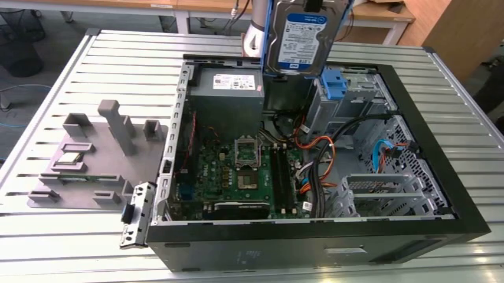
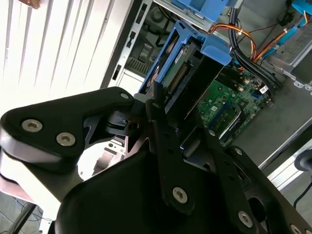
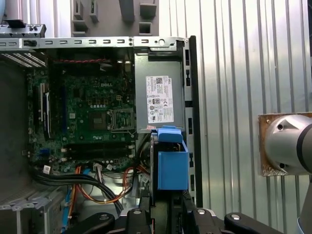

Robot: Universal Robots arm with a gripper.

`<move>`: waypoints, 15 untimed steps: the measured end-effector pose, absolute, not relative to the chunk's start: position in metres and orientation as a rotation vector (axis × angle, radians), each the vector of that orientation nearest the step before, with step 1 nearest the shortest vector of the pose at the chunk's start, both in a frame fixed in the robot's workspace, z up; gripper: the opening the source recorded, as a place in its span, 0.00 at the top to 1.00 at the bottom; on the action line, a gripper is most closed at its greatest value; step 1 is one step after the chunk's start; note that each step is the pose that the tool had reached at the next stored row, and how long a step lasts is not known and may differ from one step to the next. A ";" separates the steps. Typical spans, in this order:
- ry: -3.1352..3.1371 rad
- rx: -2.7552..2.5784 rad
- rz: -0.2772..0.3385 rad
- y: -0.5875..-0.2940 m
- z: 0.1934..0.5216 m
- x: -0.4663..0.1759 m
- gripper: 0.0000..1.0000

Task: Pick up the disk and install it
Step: 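Pick up the disk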

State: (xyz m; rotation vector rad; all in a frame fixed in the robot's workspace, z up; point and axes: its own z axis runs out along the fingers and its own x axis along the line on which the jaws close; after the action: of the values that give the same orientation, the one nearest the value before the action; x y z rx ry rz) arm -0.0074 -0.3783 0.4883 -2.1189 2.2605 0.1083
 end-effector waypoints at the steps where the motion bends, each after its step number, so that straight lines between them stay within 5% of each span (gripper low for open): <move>1: 2.261 -2.119 0.108 -0.380 0.488 -0.007 0.65; 15: 2.261 -2.119 0.108 -0.406 0.488 -0.007 0.65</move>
State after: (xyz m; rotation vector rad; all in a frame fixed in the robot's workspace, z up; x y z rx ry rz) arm -0.0067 -0.4057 0.4881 -2.1189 2.2608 0.1081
